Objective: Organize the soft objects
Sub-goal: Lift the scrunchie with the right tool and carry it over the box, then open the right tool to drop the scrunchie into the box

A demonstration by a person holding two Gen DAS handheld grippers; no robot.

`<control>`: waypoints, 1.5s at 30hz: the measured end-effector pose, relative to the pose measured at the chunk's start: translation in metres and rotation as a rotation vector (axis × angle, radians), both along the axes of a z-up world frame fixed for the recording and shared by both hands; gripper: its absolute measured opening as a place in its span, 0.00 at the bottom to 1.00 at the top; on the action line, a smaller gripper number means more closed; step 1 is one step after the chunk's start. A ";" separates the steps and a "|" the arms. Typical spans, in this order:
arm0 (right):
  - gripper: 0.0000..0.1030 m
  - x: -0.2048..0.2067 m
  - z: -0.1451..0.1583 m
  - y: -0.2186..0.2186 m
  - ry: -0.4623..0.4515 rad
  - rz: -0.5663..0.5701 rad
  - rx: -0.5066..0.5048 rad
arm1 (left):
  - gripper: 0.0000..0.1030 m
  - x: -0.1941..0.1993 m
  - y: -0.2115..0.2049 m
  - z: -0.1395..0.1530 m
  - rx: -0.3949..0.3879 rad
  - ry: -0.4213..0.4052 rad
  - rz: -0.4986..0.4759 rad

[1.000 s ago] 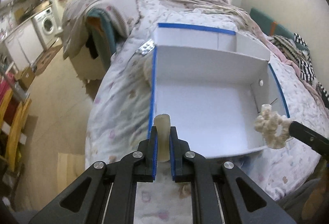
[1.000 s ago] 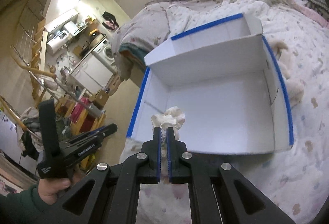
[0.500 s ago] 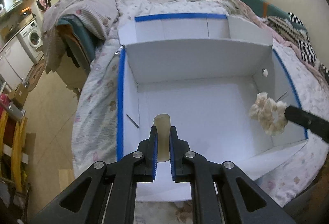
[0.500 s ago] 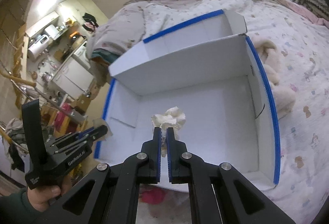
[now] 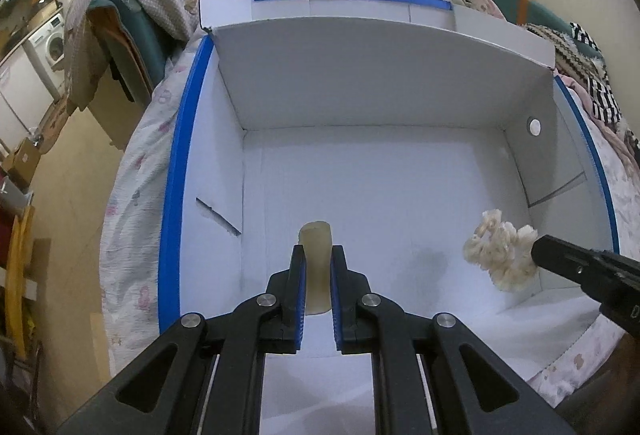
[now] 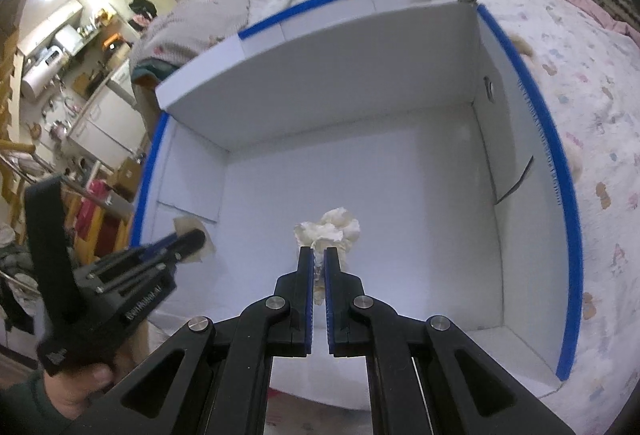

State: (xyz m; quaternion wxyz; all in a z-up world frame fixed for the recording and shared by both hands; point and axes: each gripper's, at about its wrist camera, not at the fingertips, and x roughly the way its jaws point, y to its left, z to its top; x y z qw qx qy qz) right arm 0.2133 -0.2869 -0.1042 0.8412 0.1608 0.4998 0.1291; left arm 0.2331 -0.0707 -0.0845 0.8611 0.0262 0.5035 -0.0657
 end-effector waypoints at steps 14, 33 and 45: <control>0.07 0.012 -0.030 -0.001 0.100 -0.047 -0.079 | 0.11 0.003 0.002 -0.012 -0.001 0.036 0.012; 0.75 0.012 -0.014 0.000 0.041 -0.033 0.001 | 0.44 -0.005 -0.005 0.002 -0.018 -0.003 -0.009; 1.00 0.002 0.001 -0.008 -0.065 -0.077 0.002 | 0.65 -0.018 -0.003 0.022 0.036 -0.079 0.025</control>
